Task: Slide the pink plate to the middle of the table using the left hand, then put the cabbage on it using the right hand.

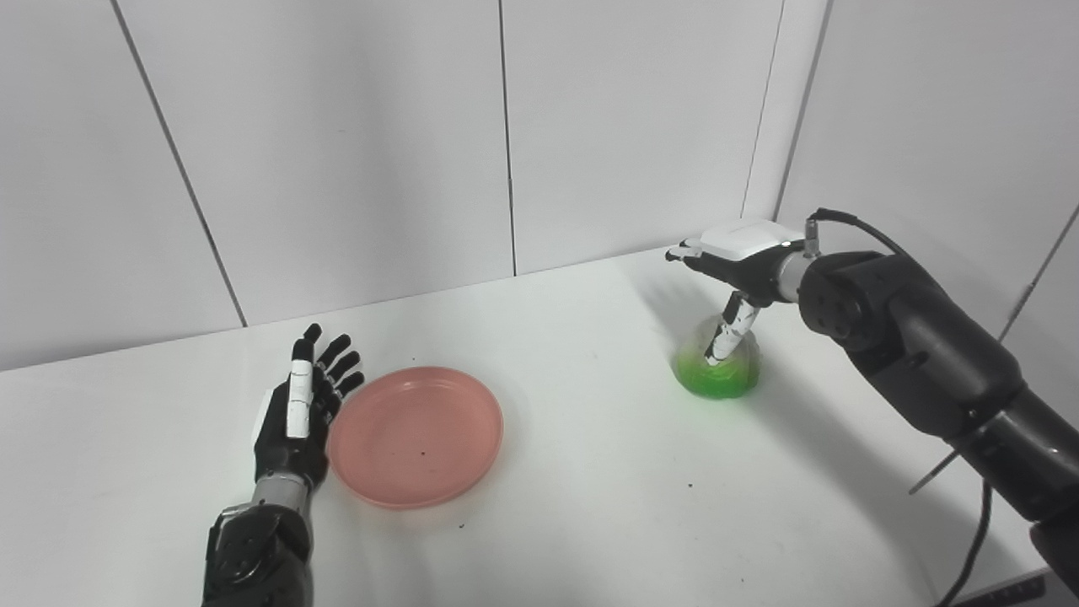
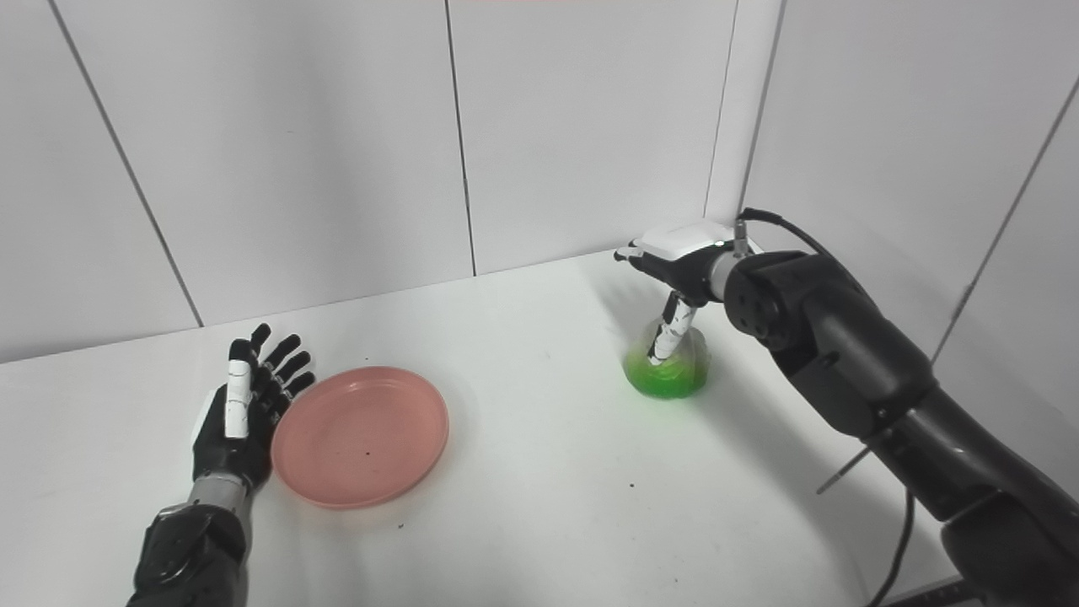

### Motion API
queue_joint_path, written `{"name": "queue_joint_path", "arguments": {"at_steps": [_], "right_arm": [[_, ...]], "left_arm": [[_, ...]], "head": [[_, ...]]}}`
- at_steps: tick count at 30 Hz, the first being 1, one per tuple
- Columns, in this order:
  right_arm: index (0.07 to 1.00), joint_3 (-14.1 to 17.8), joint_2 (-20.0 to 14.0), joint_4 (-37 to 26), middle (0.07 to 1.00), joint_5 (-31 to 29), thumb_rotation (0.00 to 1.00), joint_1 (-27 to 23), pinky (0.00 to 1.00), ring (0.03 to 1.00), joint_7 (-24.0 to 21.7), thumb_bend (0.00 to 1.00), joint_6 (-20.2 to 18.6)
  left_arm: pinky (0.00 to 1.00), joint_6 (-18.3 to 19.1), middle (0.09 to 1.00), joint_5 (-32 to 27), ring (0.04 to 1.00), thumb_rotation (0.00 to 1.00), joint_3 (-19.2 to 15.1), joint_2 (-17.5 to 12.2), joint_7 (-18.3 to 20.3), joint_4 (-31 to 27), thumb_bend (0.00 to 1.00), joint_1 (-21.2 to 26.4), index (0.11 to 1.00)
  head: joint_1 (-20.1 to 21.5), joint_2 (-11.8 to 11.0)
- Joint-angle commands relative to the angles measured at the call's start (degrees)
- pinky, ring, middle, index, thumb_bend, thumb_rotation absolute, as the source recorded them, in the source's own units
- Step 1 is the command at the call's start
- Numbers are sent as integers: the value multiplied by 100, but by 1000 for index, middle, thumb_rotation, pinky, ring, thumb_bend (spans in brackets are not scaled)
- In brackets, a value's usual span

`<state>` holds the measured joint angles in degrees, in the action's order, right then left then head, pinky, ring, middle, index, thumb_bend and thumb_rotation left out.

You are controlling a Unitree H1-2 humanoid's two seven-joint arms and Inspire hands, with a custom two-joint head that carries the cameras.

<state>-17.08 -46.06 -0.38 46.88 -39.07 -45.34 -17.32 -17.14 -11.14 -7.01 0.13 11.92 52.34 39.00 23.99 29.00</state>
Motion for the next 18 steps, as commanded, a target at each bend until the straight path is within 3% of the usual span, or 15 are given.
{"name": "queue_joint_path", "arguments": {"at_steps": [1,13,16,18], "right_arm": [[944,32,-93,-17,1000,23,279,-328,938,1000,-66,1000,10],[933,-212,124,193,1000,115,278,-498,956,1000,-365,1000,55],[928,-295,168,327,1000,169,270,-553,927,986,-396,1000,25],[908,-393,206,477,972,236,242,-612,791,938,-478,1000,-62]], "left_arm": [[831,15,912,-65,889,899,-19,-95,54,5,1000,39,1000],[812,126,927,-128,896,893,-65,-46,117,-203,970,-1,1000],[808,174,928,-119,895,895,-49,-41,88,-284,965,-31,1000],[818,217,934,-112,898,902,-42,-36,49,-342,963,-45,1000]], "head": [[15,3],[73,49],[76,75],[77,79]]}}
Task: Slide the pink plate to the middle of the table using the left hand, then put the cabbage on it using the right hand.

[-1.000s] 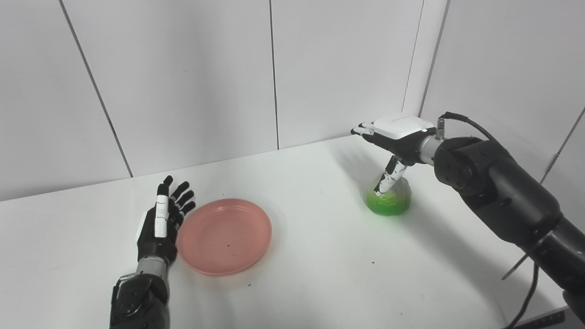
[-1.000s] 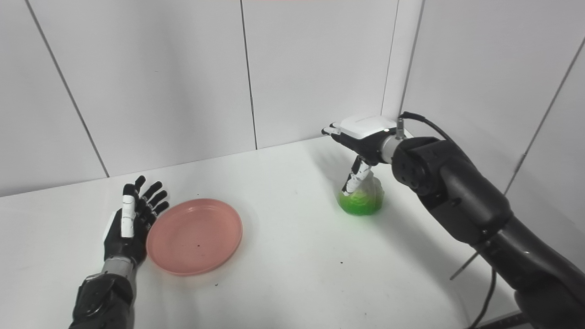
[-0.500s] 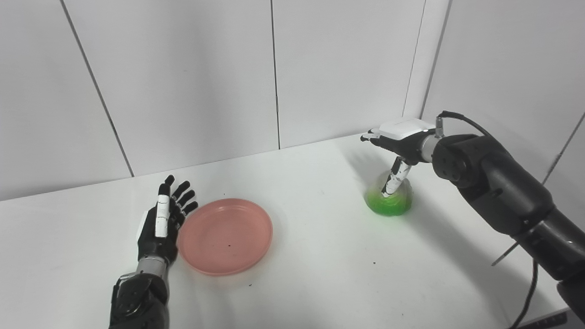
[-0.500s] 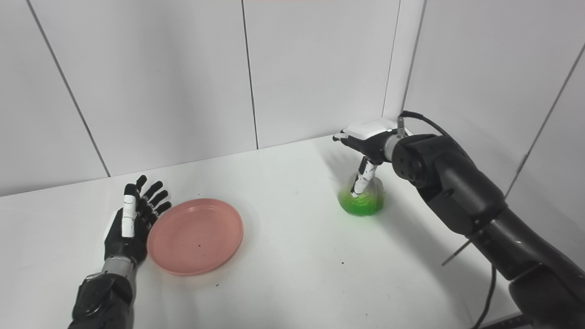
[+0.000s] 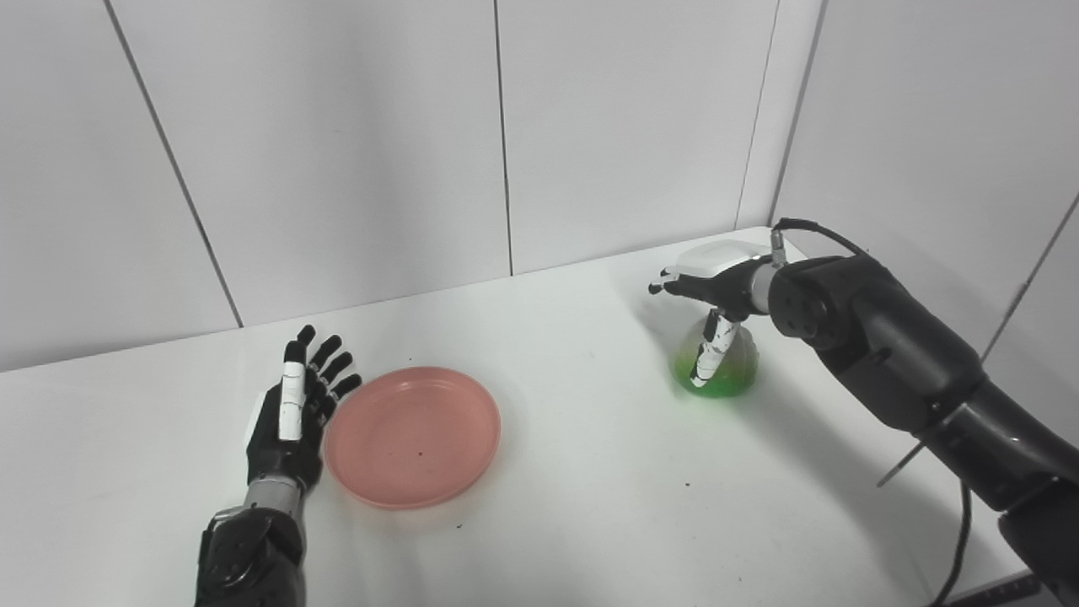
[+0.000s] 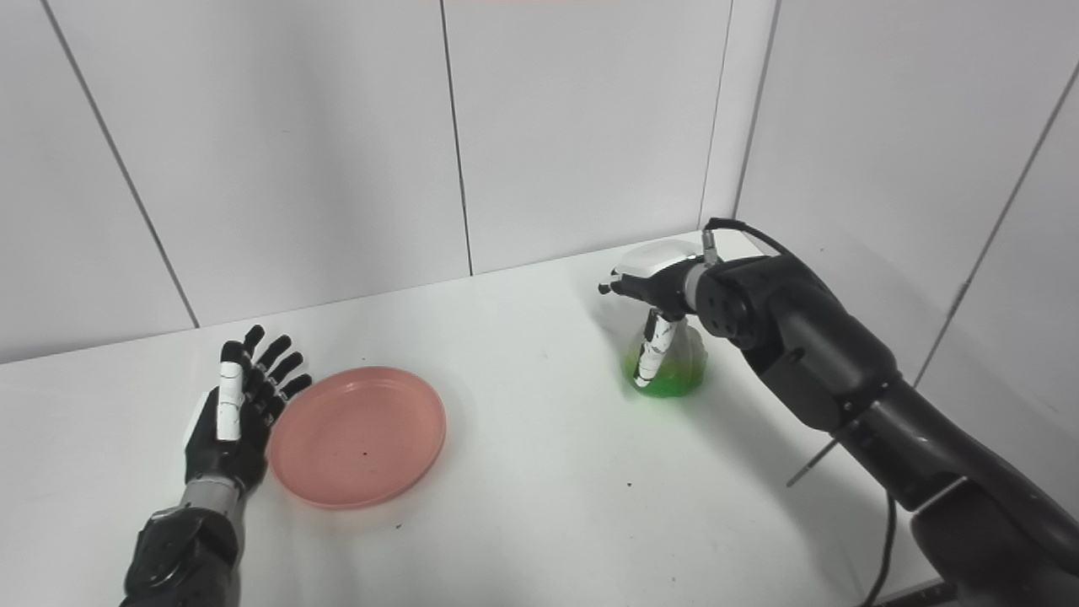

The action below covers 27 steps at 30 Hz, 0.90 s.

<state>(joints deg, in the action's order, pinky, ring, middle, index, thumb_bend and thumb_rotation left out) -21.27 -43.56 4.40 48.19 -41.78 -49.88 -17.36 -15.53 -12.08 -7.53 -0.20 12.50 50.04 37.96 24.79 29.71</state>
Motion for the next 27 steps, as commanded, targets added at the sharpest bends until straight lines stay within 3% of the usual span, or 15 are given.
{"name": "queue_joint_path", "arguments": {"at_steps": [1,6,11,12,14,22,27], "right_arm": [[902,-1,-30,48,972,128,227,-360,766,939,-62,1000,-96],[892,-55,14,431,991,151,201,-445,722,952,-190,1000,-152],[880,-174,18,881,960,377,190,-511,690,915,34,1000,4],[870,-286,-8,959,964,593,204,-522,787,946,130,1000,59],[861,-506,-56,1129,971,967,226,-556,889,988,313,1000,160],[873,-677,-54,1528,993,1341,223,-638,956,1000,447,1000,170],[872,-625,-35,1598,996,1356,222,-616,918,1000,432,1000,128]], "left_arm": [[815,72,933,-19,896,901,13,-2,-23,-134,965,54,1000],[823,129,930,-42,898,905,21,0,-18,-205,946,33,1000],[818,162,936,-54,900,907,20,-2,-8,-232,942,15,1000],[816,176,934,-45,897,905,23,-2,-27,-253,944,3,1000],[817,205,931,-45,896,901,20,-5,-43,-279,955,-12,1000],[817,214,934,-86,892,887,1,-44,24,-206,965,1,1000],[818,171,938,-88,894,888,3,-59,61,-126,961,27,1000]], "head": [[-3,8],[-3,24],[-9,35],[-9,35],[-9,35],[-9,35],[-14,37]]}}
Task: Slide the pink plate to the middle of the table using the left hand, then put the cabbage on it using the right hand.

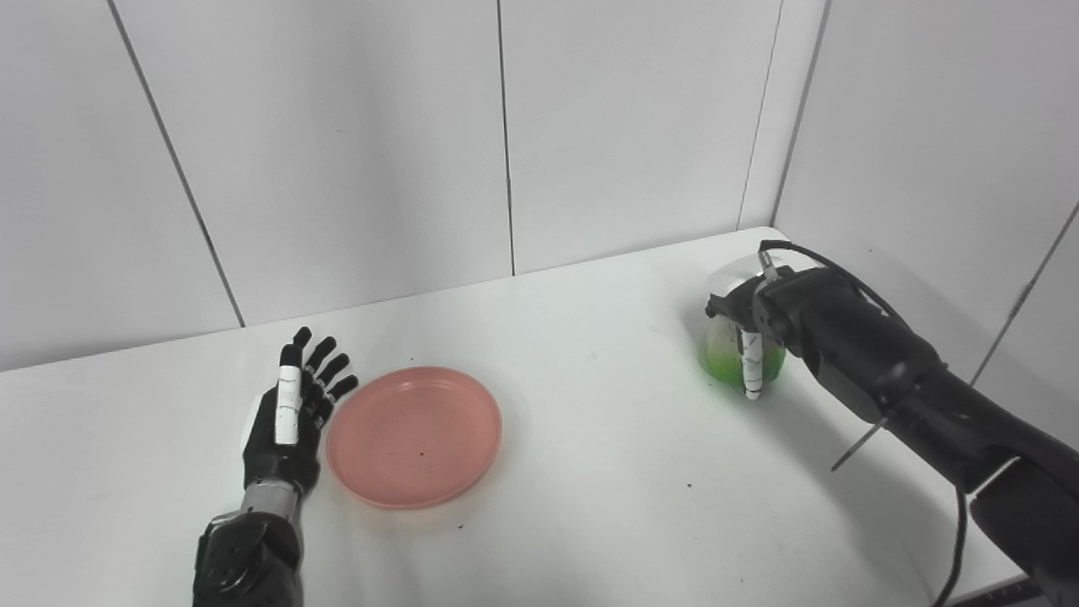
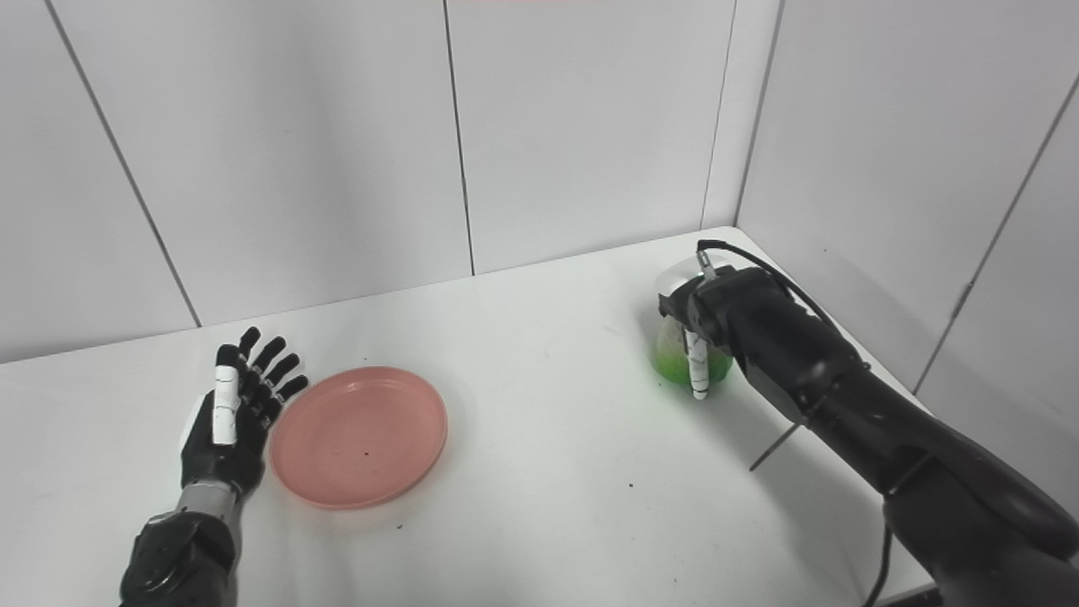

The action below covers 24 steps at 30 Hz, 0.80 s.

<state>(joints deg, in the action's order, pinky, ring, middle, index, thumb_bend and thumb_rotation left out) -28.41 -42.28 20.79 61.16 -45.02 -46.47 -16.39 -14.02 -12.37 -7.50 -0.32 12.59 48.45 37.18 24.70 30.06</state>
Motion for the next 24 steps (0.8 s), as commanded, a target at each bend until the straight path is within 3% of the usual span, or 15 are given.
{"name": "queue_joint_path", "arguments": {"at_steps": [1,4,6,8,12,14,15,16,17,20,22,24], "right_arm": [[872,102,-156,-16,993,47,221,-293,914,1000,85,1000,17],[876,171,-139,-20,993,-12,217,-277,880,999,38,1000,-60],[875,218,-133,-24,986,-71,215,-270,753,967,-31,1000,-93],[871,229,-129,7,979,-93,217,-264,708,941,-61,1000,-98],[860,380,-96,27,943,-279,226,-221,589,806,-97,1000,-173],[824,672,-65,118,867,-734,174,-140,566,757,114,952,-31],[798,821,-53,154,709,-974,111,-98,457,600,224,902,48],[778,906,-48,173,554,-1130,36,-74,342,439,292,680,94],[754,1019,-43,206,508,-1311,14,-30,303,381,432,614,191],[690,1183,-75,253,481,-1645,2,74,299,353,729,569,413],[544,1195,-109,273,482,-1782,0,96,332,382,806,538,499],[503,1164,-133,286,483,-1856,0,94,342,392,850,529,521]], "left_arm": [[817,24,935,-65,893,882,-5,-47,54,40,968,111,1000],[813,47,930,-65,891,875,-9,-44,42,38,980,119,1000],[811,74,931,-62,891,872,-7,-43,33,19,984,122,1000],[813,97,933,-58,892,872,-4,-40,25,-1,986,121,1000],[813,116,934,-65,894,872,0,-34,37,-35,981,114,1000],[814,123,936,-50,893,877,13,-32,34,-69,976,103,1000],[812,127,937,-45,892,879,18,-32,34,-84,976,98,1000],[812,130,937,-43,892,881,21,-32,34,-94,976,95,1000],[813,129,937,-44,893,881,20,-32,35,-94,975,96,1000],[812,143,935,-45,892,882,17,-29,23,-97,974,97,1000],[811,143,935,-43,889,877,12,-26,10,-87,979,98,1000],[809,143,934,-41,888,875,10,-25,5,-85,982,99,1000]], "head": [[-5,2],[-5,2],[-1,4],[-1,4],[0,23],[0,23],[3,33],[3,33],[3,33],[3,33],[3,33],[3,33]]}}
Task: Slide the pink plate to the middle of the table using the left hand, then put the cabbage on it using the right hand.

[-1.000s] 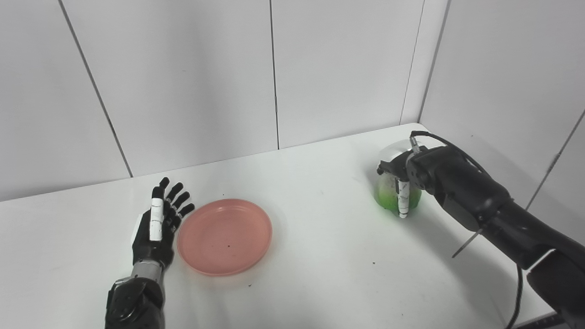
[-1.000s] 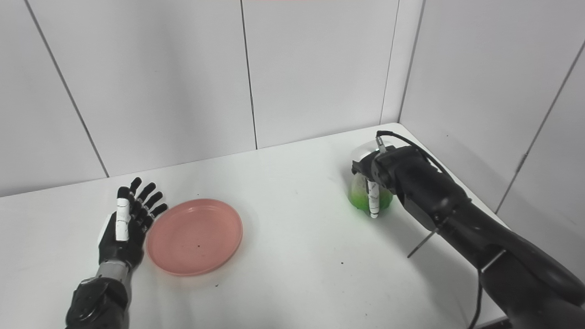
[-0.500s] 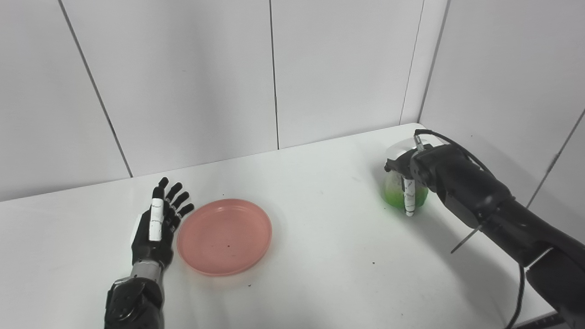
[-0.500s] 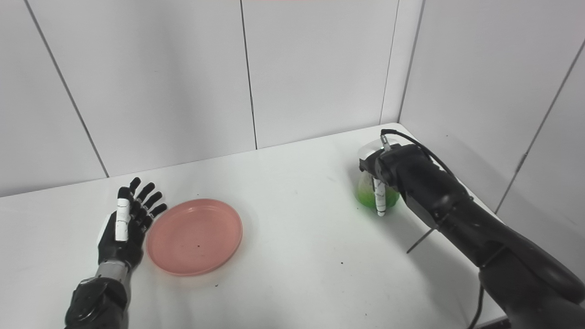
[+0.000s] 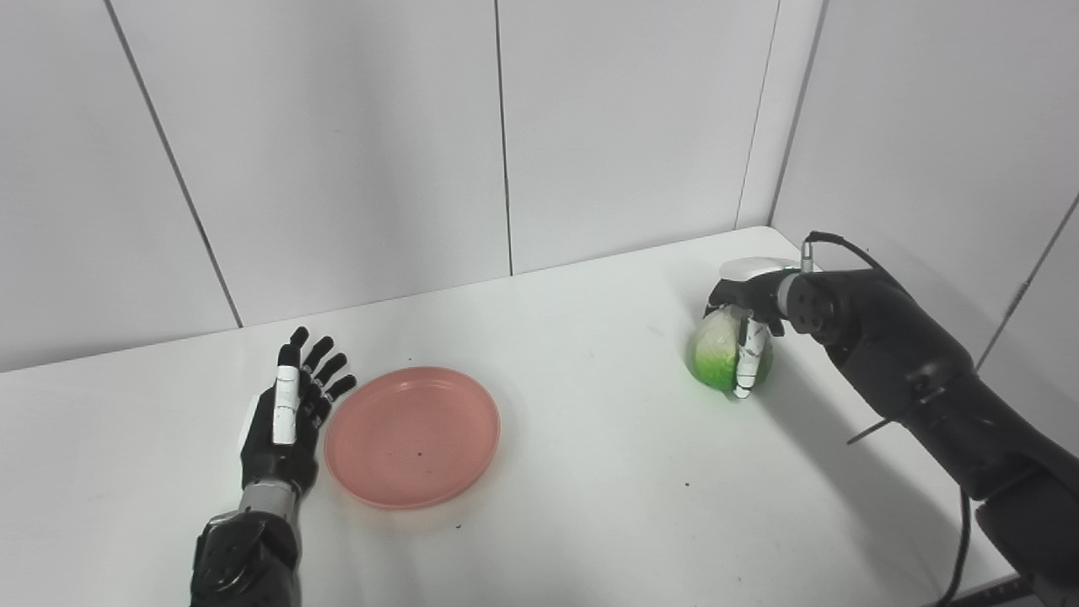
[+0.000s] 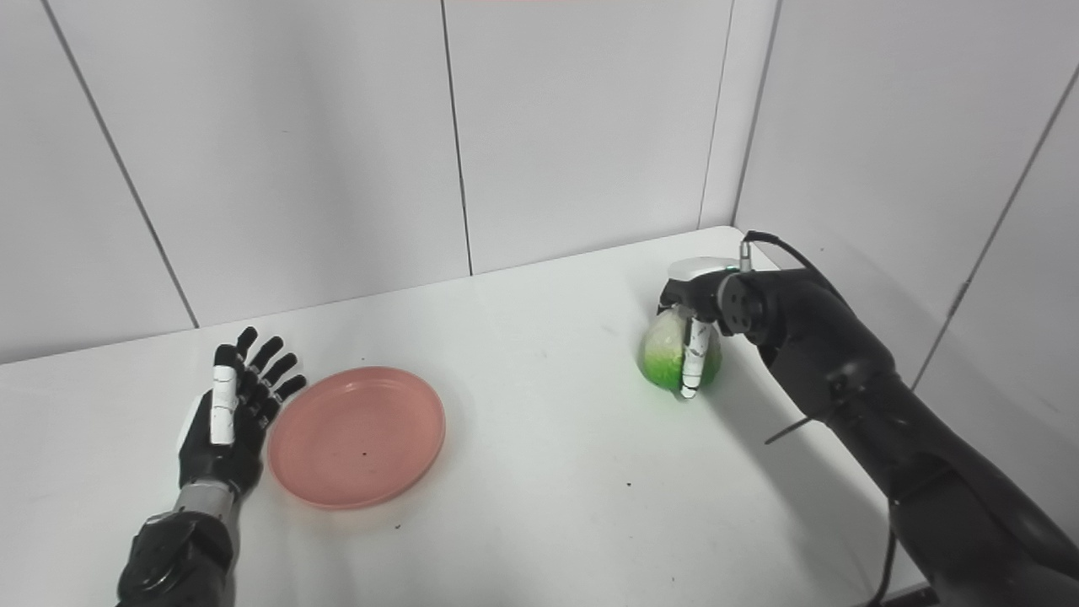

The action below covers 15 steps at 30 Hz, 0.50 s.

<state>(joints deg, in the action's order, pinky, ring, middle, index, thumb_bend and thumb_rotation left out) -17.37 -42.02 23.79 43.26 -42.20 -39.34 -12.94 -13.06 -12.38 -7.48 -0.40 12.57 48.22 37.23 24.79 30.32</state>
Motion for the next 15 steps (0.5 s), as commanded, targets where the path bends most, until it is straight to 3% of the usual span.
{"name": "queue_joint_path", "arguments": {"at_steps": [1,5,15], "right_arm": [[496,38,-181,15,483,-110,0,-204,344,393,125,527,205],[511,-61,-267,-42,471,-146,0,-260,300,359,-56,526,114],[526,-244,-357,-262,460,-119,0,-386,297,351,-307,524,-22]], "left_arm": [[809,41,934,-44,887,875,9,-21,19,-48,982,97,1000],[812,20,938,-59,892,879,10,-15,53,-14,980,107,1000],[820,10,942,-55,894,877,23,-9,94,18,994,103,1000]], "head": [[-6,7],[15,18],[-2,33]]}}
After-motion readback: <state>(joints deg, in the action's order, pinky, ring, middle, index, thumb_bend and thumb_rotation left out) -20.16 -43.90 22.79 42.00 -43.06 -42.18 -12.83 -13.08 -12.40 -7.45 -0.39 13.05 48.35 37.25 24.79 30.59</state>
